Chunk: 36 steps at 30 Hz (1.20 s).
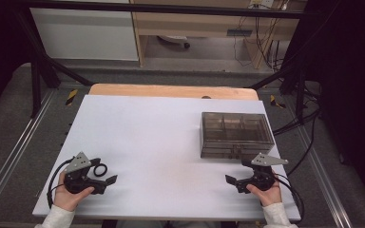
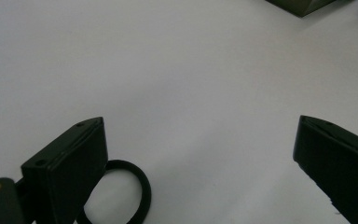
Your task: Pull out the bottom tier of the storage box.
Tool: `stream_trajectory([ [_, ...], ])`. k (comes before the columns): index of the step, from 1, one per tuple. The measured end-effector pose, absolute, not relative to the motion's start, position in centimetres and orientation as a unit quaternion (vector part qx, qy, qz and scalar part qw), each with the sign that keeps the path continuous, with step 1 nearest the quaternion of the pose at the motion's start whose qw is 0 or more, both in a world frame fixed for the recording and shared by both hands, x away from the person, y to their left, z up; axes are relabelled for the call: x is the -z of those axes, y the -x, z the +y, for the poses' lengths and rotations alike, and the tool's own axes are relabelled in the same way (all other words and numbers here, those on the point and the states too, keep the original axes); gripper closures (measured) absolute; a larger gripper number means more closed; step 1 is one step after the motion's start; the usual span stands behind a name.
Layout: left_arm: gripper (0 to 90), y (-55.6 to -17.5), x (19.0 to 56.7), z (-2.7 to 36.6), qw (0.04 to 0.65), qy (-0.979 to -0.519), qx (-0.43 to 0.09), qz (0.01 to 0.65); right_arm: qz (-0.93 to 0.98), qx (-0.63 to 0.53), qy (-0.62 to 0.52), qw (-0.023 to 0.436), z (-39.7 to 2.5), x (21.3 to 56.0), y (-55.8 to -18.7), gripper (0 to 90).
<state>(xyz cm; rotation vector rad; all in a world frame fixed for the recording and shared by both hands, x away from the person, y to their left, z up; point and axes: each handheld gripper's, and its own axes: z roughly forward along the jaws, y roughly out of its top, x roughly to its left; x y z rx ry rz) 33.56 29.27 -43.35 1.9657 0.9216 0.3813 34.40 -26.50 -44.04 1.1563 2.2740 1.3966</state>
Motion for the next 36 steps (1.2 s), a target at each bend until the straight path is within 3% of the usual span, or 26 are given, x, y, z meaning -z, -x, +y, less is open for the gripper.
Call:
stream_trajectory([
  [22,2.9,-33.6,43.4,29.3,0.448,-0.796,-0.154,0.376,0.781,-0.47,-0.386,0.138,-26.8,43.6,-34.2,0.4],
  [36,2.9,-33.6,43.5,29.3,0.445,-0.798,-0.154,0.376,0.813,-0.41,-0.366,0.189,-26.3,43.0,-33.9,1.0],
])
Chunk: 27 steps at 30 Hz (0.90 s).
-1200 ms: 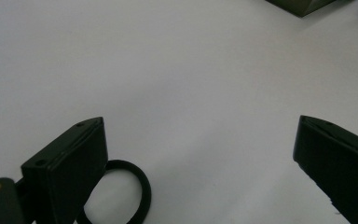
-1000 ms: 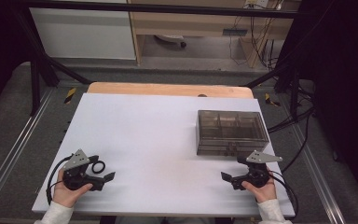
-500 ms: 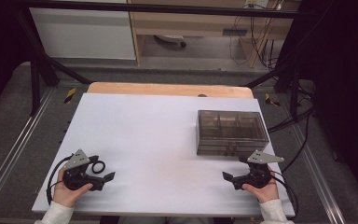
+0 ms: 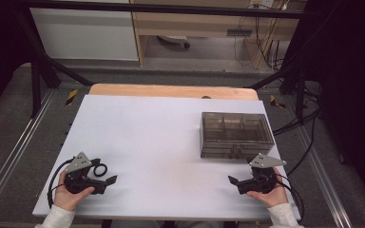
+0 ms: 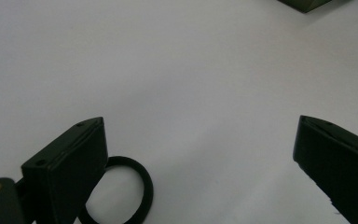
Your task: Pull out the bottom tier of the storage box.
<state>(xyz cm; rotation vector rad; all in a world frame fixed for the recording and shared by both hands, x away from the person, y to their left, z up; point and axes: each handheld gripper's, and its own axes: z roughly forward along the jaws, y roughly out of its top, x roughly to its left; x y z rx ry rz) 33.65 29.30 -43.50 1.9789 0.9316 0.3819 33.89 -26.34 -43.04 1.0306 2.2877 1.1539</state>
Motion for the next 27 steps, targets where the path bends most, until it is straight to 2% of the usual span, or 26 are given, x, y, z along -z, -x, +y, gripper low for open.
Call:
stream_trajectory([
  [27,3.0,-33.7,43.5,29.2,0.442,-0.799,-0.155,0.377,0.874,-0.287,-0.271,0.282,-23.9,43.1,-34.0,11.3],
])
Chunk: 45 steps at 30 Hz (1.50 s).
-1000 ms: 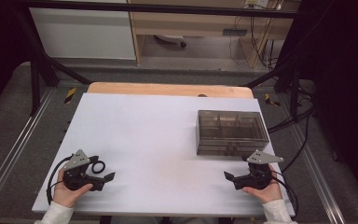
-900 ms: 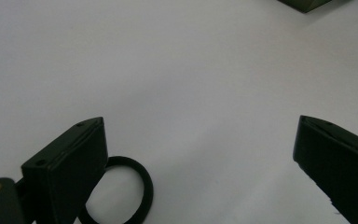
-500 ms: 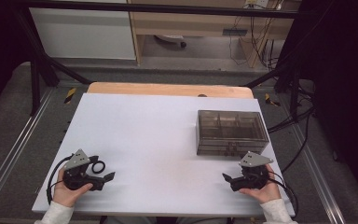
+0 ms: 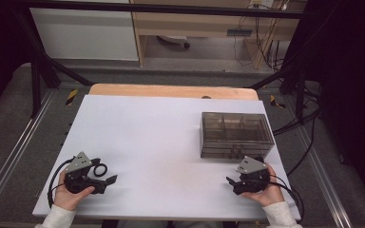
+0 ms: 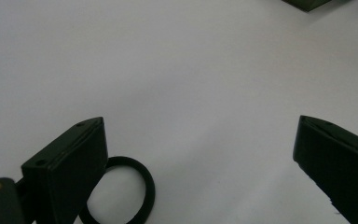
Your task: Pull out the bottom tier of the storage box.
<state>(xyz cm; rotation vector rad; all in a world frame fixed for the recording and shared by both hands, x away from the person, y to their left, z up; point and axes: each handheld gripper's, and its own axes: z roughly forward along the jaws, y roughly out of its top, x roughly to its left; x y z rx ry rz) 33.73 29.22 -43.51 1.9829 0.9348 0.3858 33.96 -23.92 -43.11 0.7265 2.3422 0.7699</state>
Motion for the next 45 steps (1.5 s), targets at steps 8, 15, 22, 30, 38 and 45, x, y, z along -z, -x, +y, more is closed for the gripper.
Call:
stream_trajectory([
  [8,3.0,-33.7,43.5,29.2,0.442,-0.799,-0.155,0.377,0.888,-0.249,-0.232,0.311,-23.1,43.4,-34.0,17.2],
  [15,3.0,-33.7,43.5,29.3,0.443,-0.799,-0.155,0.377,0.893,-0.219,-0.198,0.34,-22.7,43.6,-34.0,23.9],
  [22,3.2,-33.7,43.5,29.2,0.441,-0.8,-0.155,0.376,0.892,-0.206,-0.171,0.365,-22.6,43.7,-33.8,28.1],
  [30,3.4,-33.7,43.6,29.2,0.44,-0.802,-0.154,0.374,0.889,-0.192,-0.142,0.39,-22.4,44.2,-33.7,30.4],
  [38,3.6,-33.7,43.5,29.2,0.441,-0.8,-0.157,0.375,0.879,-0.188,-0.134,0.416,-22.5,44.5,-33.6,34.6],
  [45,3.6,-33.7,43.5,29.2,0.441,-0.8,-0.158,0.375,0.876,-0.17,-0.115,0.436,-22.2,45.2,-33.7,37.3],
])
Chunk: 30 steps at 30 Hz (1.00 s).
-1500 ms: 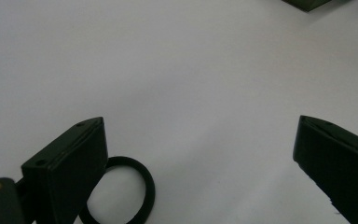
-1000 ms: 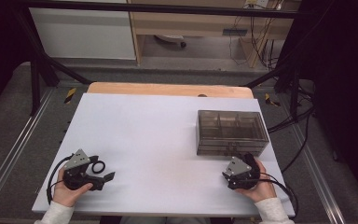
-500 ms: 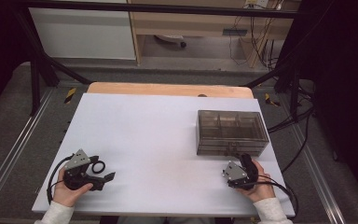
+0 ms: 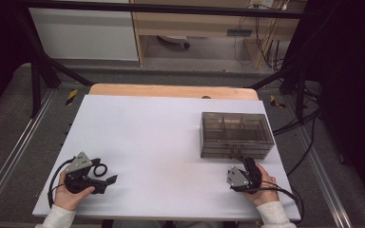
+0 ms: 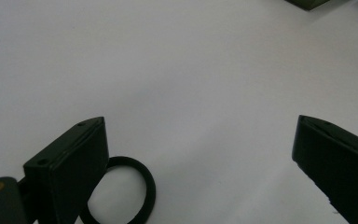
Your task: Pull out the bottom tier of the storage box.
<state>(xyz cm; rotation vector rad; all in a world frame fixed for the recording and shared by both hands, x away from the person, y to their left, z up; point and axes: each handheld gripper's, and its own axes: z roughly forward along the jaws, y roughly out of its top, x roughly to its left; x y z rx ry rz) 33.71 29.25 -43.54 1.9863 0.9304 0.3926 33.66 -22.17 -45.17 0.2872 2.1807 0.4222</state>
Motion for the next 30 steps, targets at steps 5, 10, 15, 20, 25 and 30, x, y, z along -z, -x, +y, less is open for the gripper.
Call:
stream_trajectory([
  [5,3.8,-33.7,43.6,29.2,0.441,-0.8,-0.158,0.374,0.872,-0.153,-0.097,0.454,-21.9,45.7,-33.6,40.1],
  [10,3.8,-33.7,43.6,29.1,0.44,-0.801,-0.157,0.374,0.863,-0.141,-0.083,0.479,-21.7,46.0,-33.6,42.1],
  [15,3.8,-33.7,43.6,29.1,0.44,-0.801,-0.158,0.374,0.855,-0.137,-0.07,0.495,-21.5,46.3,-33.7,44.4],
  [20,3.8,-33.7,43.6,29.1,0.44,-0.801,-0.159,0.373,0.852,-0.129,-0.058,0.504,-21.3,46.5,-33.7,46.6],
  [25,3.8,-33.7,43.6,29.1,0.44,-0.801,-0.159,0.374,0.847,-0.124,-0.045,0.514,-21.2,46.7,-33.7,49.2],
  [30,3.9,-33.7,43.6,29.1,0.439,-0.802,-0.159,0.373,0.844,-0.117,-0.033,0.522,-20.9,47.2,-33.9,51.9],
])
